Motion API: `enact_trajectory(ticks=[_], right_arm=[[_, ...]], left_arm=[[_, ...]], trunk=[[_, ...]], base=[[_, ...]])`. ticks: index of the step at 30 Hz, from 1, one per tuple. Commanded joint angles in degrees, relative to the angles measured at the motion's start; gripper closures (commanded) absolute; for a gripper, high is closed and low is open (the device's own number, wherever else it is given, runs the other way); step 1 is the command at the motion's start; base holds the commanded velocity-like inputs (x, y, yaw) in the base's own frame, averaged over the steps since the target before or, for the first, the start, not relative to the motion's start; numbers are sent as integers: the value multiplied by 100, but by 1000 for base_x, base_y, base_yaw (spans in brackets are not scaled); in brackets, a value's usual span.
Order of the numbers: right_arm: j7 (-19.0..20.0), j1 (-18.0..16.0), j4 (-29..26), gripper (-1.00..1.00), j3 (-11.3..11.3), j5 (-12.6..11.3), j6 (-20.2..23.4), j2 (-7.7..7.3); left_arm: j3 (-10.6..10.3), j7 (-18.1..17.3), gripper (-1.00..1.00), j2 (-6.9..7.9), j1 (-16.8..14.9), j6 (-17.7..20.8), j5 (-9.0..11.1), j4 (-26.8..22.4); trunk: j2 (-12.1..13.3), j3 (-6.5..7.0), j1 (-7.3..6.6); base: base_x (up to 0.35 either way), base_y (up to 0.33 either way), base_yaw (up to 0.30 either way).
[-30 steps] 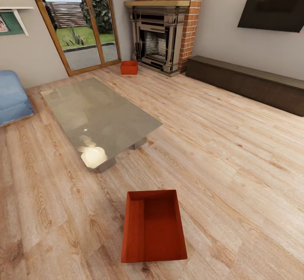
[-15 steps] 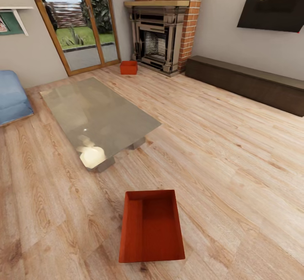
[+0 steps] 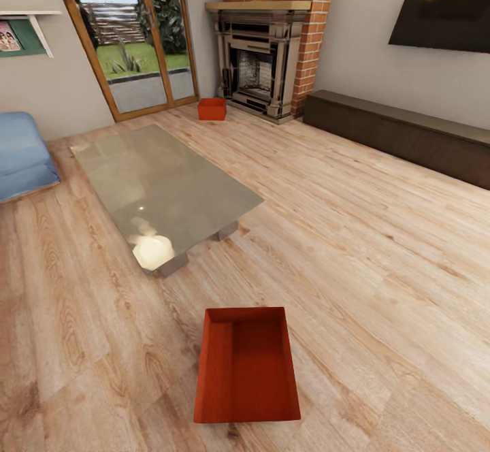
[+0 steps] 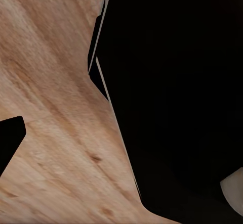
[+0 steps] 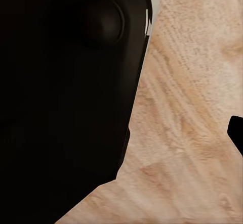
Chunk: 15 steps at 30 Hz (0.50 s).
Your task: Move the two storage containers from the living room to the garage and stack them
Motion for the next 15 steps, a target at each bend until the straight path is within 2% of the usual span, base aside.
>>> enact_trajectory(ticks=[1,10,15], right_arm=[[4,-7,18,-100,19,39,-33,-1],[6,-7,18,-100,19,40,-22,-2],[6,-7,18,-100,19,40,-24,-2]], left_arm=[[9,-1,-100,-1,-2,-12,18,3],[0,-1,-100,-1,-2,-12,22,6],[-7,-1,-100,-1,-2,-12,21,13]], trunk=[[-2,-3,0],[-2,-3,0],[-2,-3,0]], base=[[0,0,1],[0,0,0],[0,-144,0]])
